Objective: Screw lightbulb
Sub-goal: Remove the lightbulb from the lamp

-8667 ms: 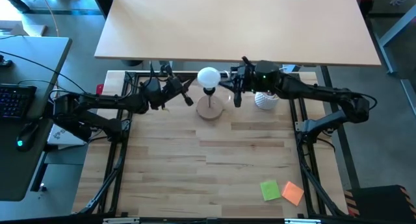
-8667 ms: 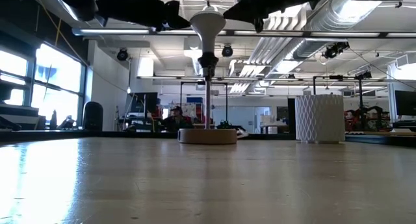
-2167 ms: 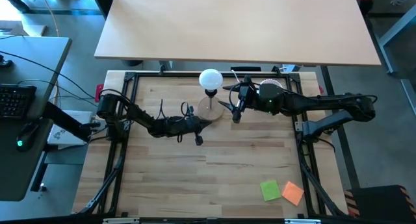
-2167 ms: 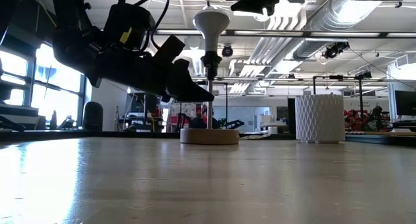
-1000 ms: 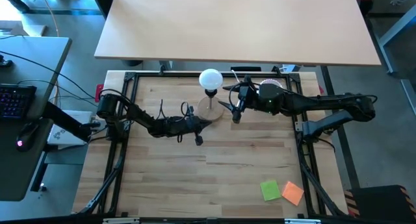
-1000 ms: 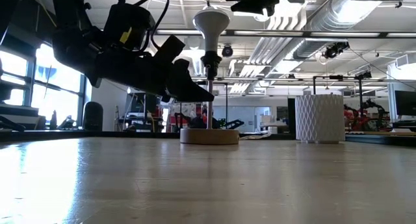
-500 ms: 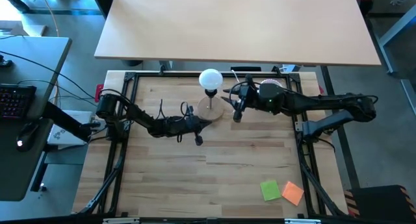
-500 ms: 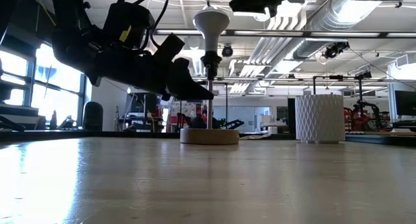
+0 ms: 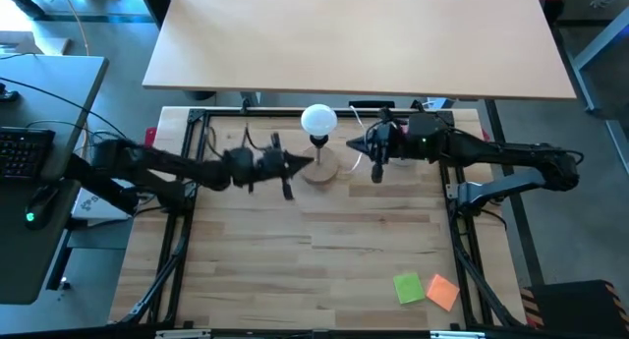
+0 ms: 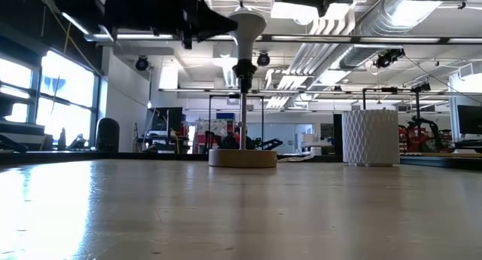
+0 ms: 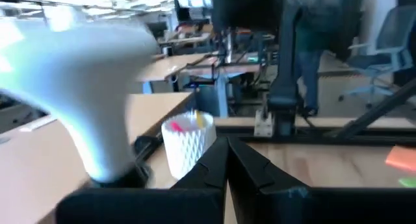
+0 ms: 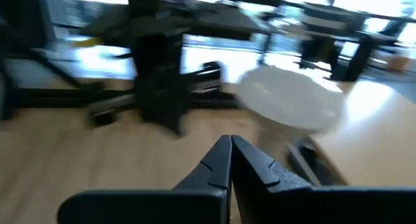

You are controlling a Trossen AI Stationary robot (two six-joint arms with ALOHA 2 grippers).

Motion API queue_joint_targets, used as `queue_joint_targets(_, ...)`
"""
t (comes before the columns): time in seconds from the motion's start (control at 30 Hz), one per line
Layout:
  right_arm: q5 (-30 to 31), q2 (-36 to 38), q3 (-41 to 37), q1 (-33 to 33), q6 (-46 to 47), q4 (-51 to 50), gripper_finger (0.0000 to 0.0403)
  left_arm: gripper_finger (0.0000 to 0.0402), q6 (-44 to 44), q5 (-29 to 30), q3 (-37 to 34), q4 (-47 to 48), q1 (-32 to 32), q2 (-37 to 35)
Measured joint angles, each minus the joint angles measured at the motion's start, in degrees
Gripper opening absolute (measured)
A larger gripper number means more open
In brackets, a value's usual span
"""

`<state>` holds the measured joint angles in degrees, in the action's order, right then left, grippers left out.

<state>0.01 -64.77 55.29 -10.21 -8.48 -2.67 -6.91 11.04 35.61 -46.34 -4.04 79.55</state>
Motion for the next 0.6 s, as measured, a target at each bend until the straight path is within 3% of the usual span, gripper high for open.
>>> queue_joint_targets(0.17,-8.32,-2.95,0.0,-1.9,0.17,4.35,0.0002,0.0,-1.41,-4.36,5.72,14.77,-6.79,-6.31)
queue_joint_targets(0.3,-13.76,-5.83,0.04,-2.97,0.52,10.61,0.0001,0.0,-3.24,-6.23,7.63,16.99,-11.16,-6.54)
queue_joint_targets(0.6,-14.89,-5.59,0.02,-6.38,0.17,4.35,0.0,0.0,-2.8,-7.55,7.77,20.29,-15.43,-6.54)
